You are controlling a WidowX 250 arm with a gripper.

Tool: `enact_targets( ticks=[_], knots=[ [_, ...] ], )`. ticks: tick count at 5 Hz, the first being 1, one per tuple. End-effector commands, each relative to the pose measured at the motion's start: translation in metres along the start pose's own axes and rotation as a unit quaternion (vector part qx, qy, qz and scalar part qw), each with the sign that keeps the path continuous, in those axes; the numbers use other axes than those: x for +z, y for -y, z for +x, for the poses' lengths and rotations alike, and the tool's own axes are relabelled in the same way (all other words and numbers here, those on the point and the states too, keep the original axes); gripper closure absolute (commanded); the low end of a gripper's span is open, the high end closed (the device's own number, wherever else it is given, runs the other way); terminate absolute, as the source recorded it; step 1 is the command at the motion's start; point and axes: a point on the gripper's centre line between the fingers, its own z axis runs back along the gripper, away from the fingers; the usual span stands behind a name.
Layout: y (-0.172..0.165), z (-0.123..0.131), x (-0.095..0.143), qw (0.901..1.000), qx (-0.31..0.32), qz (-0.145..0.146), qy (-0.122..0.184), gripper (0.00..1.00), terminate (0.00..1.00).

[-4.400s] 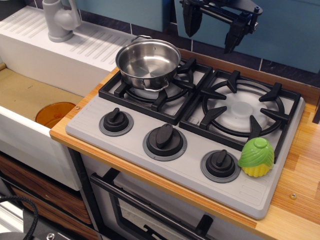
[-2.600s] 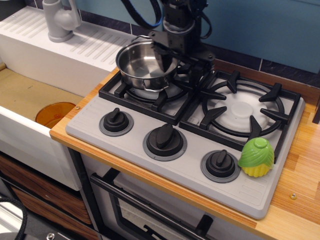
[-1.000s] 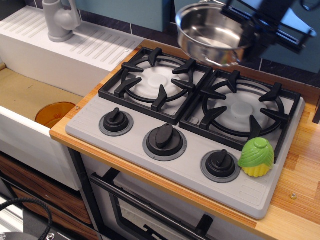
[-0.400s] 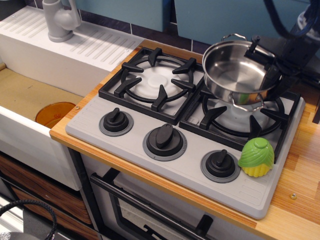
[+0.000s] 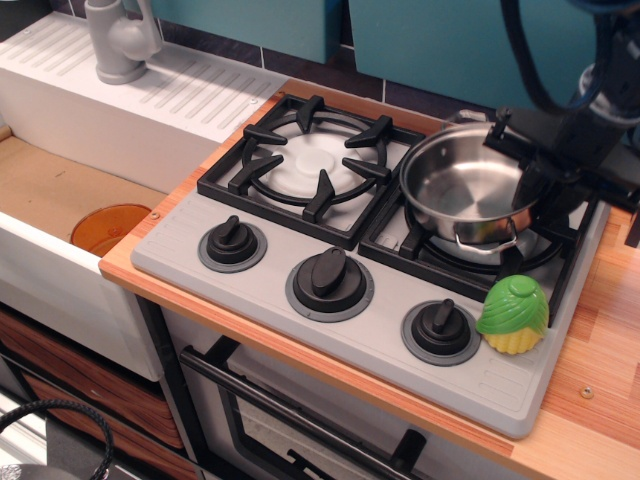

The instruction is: Put pot or pan on stove and put corncob in pot or pan

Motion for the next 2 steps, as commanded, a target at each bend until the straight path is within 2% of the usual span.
enact_targets(
  ticks=[1, 2],
  knots=[
    [-0.008, 0.015, 0.04, 1.0, -0.004, -0.001, -0.004, 0.0, 0.0],
    [-0.013, 0.011, 0.058, 0.9998, -0.007, 0.0, -0.019, 0.0, 0.0]
  ],
)
